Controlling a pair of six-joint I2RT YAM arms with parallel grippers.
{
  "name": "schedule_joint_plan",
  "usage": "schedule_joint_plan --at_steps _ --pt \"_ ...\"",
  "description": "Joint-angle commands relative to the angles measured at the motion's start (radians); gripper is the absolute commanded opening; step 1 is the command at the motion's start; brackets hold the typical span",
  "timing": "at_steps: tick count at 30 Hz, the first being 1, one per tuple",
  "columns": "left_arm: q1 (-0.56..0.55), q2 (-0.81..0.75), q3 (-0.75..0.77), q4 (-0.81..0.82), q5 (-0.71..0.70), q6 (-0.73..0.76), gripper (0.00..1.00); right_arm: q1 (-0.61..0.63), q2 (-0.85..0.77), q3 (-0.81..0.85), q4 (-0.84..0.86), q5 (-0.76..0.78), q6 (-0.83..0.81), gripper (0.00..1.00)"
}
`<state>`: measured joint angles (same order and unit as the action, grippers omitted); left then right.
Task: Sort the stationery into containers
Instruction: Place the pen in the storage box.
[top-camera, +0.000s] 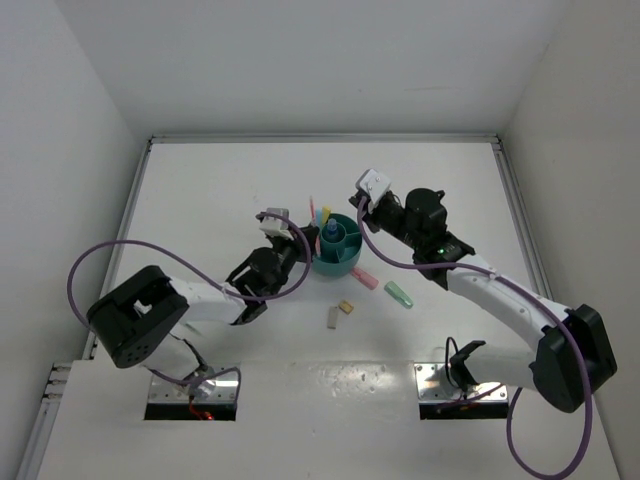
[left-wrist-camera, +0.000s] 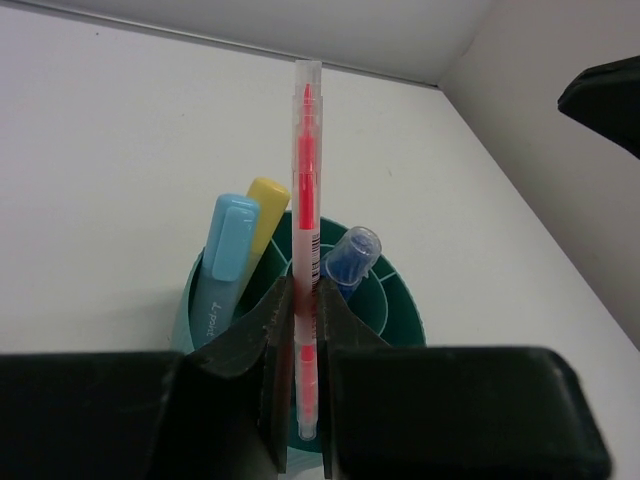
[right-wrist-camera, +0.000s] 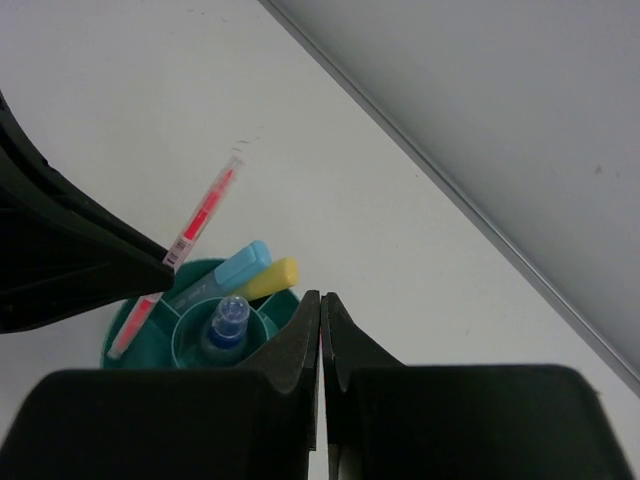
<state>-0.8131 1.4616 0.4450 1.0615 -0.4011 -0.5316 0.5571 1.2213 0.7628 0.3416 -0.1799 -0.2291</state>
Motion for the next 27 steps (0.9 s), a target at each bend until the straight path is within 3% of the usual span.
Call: schedule_joint_plan --at_steps 1,12,20,27 --pt "-0.015 0.034 0.035 0.12 -0.027 -0.002 0.0 -0.01 0.001 -0.01 0.053 -0.029 0.003 0.0" --pt "-0.026 0.126 0.055 0.161 -0.067 -0.08 0.0 -0.019 0.001 -0.01 0.053 -0.029 0.004 0.0" --pt "-0.046 0.117 0.026 0.141 -0.088 -0.091 0.12 -0.019 0.001 -0.01 0.062 -0.038 0.013 0.0" --pt "-0.055 0.117 0.006 0.141 -0.097 -0.082 0.08 -0.028 0.001 -0.01 0.062 -0.038 0.022 0.0"
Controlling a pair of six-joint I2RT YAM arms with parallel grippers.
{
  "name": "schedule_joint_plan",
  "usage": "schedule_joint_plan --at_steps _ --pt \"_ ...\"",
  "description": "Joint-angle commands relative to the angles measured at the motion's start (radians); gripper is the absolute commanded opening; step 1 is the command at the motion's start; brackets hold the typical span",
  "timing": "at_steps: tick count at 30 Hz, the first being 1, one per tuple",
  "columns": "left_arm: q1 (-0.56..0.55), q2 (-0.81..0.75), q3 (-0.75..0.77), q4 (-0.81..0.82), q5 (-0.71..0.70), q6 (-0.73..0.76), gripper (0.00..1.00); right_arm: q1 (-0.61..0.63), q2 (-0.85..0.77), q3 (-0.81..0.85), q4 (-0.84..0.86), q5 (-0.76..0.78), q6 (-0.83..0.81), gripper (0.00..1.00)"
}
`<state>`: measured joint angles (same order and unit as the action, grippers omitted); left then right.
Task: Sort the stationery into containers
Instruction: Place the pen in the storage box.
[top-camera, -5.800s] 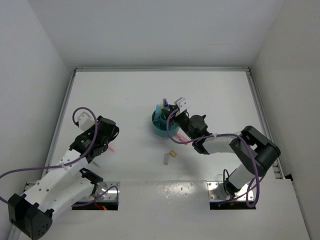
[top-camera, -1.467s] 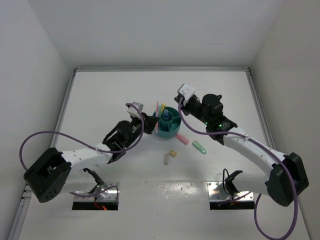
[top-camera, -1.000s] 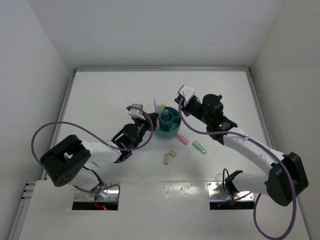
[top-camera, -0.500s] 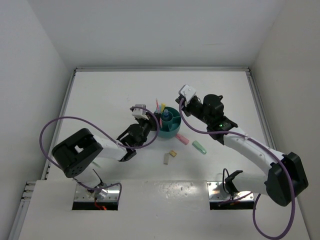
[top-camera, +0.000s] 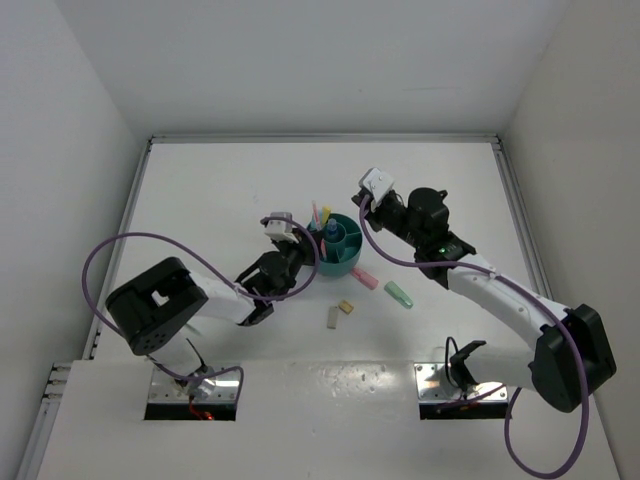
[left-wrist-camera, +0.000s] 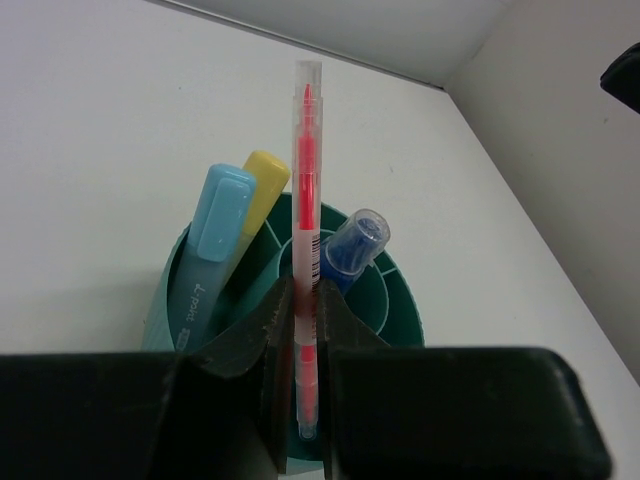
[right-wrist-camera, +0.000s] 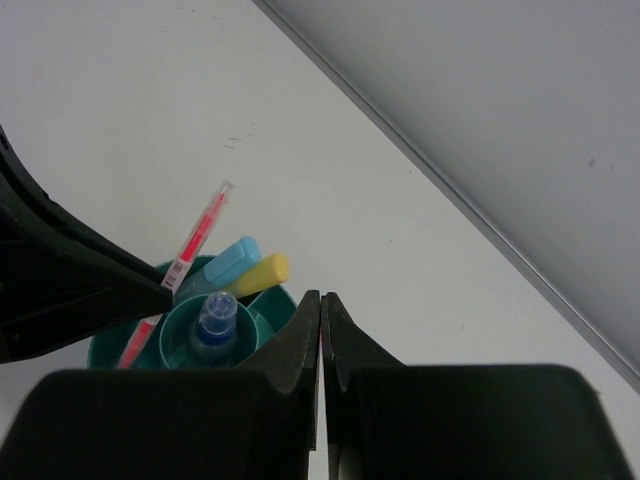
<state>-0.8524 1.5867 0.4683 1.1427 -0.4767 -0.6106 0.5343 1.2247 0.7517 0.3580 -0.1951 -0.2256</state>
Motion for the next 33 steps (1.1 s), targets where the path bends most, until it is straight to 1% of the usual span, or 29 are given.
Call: schedule_joint_plan --at_steps 1,14,17,19,21,25,30,33 --pt "-0.016 -0.008 -0.017 0.06 -0.022 -0.003 0.08 -0.005 -0.002 0.001 0.045 -0.023 0.019 0.0" --pt "-0.034 -0.017 -0.046 0.051 -0.051 0.025 0.08 -0.014 -0.002 0.001 0.045 -0.032 0.028 0.0" --pt "-0.043 -0.017 -0.046 0.04 -0.06 0.025 0.13 -0.014 -0.002 0.001 0.045 -0.032 0.028 0.0" --pt "-0.043 -0.017 -0.046 0.04 -0.06 0.025 0.22 -0.014 -0.002 0.001 0.045 -0.032 0.028 0.0" --pt "-0.043 -0.017 -0.046 0.029 -0.069 0.015 0.26 -0.014 -0.002 0.001 0.045 -0.032 0.028 0.0" --pt "-0.043 -0.017 -0.046 0.029 -0.069 0.015 0.26 -0.014 -0.002 0.001 0.045 -0.032 0.028 0.0" --pt "-0.043 -0.017 -0.046 0.019 -0.079 0.006 0.29 -0.014 -0.002 0.001 0.045 -0.032 0.028 0.0" --pt "-0.043 -0.072 -0.057 0.009 -0.079 0.006 0.29 -0.014 -0.002 0.001 0.045 -0.032 0.028 0.0"
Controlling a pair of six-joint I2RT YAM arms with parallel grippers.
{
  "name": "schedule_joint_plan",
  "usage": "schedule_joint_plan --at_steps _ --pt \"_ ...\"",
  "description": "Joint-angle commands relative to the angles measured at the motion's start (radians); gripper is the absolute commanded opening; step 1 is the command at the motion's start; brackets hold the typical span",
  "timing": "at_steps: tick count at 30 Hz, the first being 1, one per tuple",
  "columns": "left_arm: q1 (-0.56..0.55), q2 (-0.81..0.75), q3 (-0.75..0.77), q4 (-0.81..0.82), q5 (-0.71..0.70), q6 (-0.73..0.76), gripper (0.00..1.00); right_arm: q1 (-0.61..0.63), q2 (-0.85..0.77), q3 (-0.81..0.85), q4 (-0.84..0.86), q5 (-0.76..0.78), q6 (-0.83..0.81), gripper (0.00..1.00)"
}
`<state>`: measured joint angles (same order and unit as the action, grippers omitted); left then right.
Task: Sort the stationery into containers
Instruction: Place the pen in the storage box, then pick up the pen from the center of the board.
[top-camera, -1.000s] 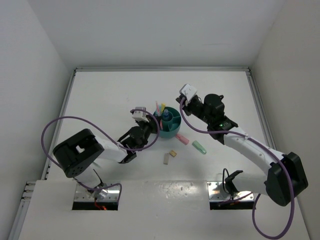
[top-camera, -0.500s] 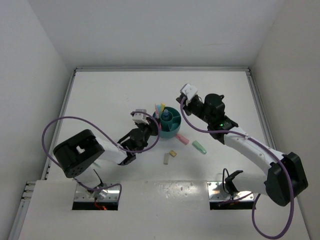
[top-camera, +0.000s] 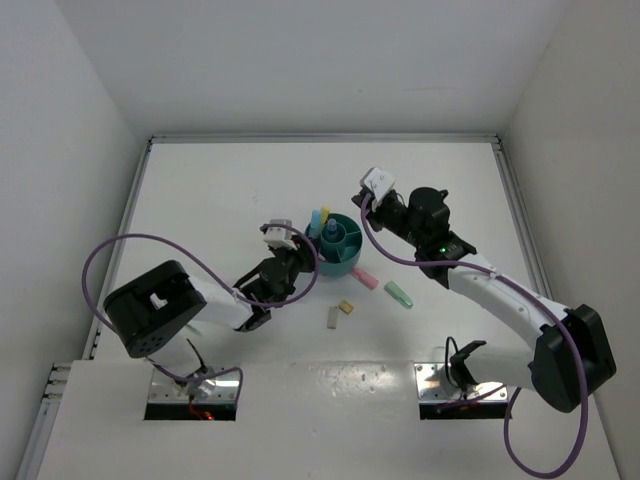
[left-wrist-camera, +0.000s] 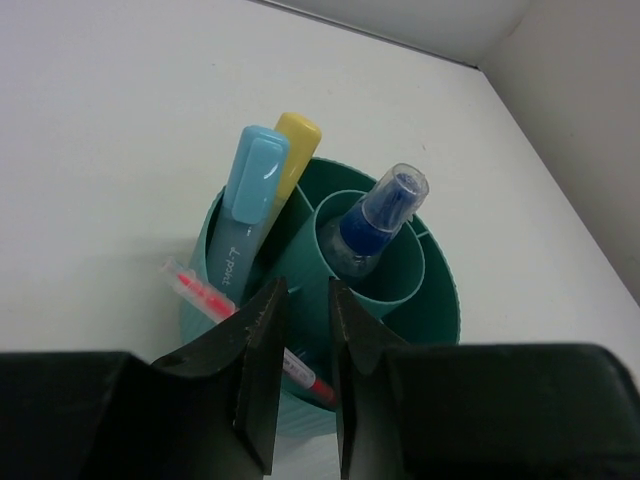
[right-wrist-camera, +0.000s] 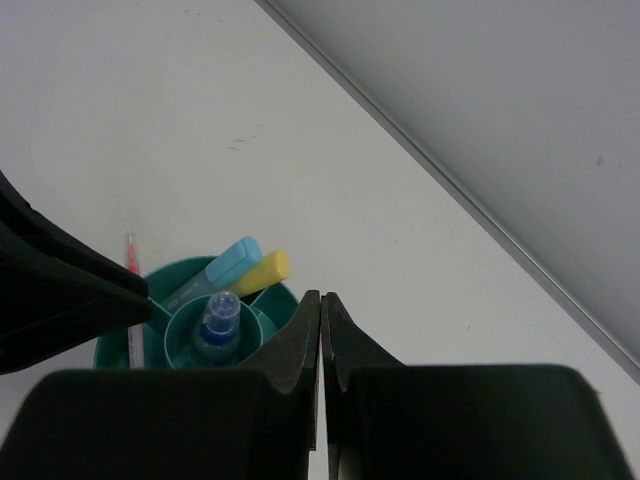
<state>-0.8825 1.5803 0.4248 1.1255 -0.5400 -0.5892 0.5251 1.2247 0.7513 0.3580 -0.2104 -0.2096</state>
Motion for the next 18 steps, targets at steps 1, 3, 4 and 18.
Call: schedule_joint_plan --at_steps 1,3,4,18 --pt "-0.013 -0.092 -0.035 0.026 -0.024 -0.015 0.29 -0.005 -0.002 0.002 0.045 -0.017 0.012 0.0" --pt "-0.036 -0.166 -0.044 0.011 -0.041 -0.004 0.3 -0.014 -0.002 0.002 0.045 -0.017 0.012 0.03" --pt "-0.036 -0.268 -0.056 -0.051 -0.073 0.011 0.3 -0.014 -0.002 0.002 0.045 -0.017 0.012 0.11" --pt "0.154 -0.594 0.388 -2.334 -0.332 -1.46 0.71 -0.014 0.025 0.072 -0.05 -0.026 0.044 0.18"
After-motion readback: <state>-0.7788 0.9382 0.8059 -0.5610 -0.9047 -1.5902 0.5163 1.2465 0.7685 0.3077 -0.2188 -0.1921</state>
